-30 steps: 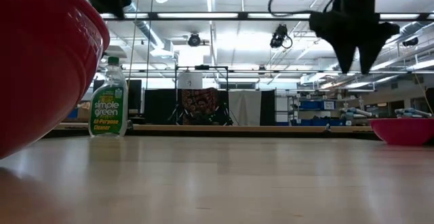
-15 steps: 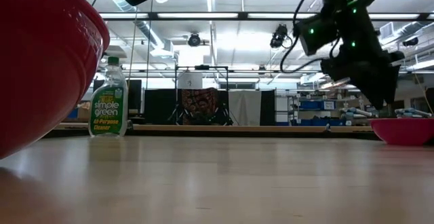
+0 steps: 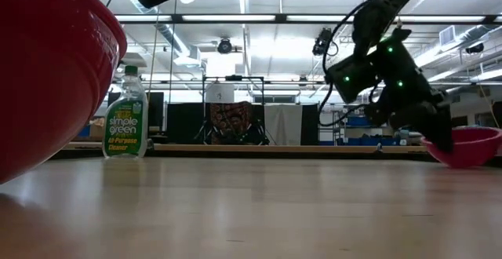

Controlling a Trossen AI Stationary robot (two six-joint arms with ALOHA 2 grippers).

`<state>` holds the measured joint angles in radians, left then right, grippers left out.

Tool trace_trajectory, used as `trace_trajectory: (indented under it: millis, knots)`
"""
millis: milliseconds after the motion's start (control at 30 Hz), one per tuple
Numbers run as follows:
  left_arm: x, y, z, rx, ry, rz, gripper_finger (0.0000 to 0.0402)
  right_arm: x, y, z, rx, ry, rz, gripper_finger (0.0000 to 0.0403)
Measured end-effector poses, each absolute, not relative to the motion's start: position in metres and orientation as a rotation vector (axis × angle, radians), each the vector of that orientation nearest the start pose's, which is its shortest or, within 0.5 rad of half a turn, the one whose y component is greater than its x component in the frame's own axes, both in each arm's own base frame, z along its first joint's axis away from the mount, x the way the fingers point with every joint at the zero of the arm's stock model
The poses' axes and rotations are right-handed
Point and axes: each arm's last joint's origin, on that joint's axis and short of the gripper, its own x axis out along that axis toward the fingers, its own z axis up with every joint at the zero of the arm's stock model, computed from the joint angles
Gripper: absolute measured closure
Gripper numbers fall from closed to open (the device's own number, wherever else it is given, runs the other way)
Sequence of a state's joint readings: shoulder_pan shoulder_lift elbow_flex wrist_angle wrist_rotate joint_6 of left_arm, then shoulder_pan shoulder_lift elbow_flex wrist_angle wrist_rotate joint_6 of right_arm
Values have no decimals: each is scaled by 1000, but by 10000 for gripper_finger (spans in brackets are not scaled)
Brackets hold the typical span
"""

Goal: Nest bowls inside each other
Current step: Stack the pink bowl on top of the blue bowl

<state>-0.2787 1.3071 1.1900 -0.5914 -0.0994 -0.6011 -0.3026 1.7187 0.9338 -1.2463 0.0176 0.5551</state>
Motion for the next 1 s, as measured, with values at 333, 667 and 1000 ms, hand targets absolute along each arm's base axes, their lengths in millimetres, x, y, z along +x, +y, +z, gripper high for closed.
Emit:
trace_trajectory:
  millis: [333,667,1000]
  knots:
    - [247,-68,334,-429,763,14,203,266,-38,172,697,1787,-542,335]
    - [242,-65,339,-408,745,7,203,264,-34,206,648,1678,-403,256]
    - [244,-65,341,-406,702,29,203,232,-89,214,456,1756,-493,175]
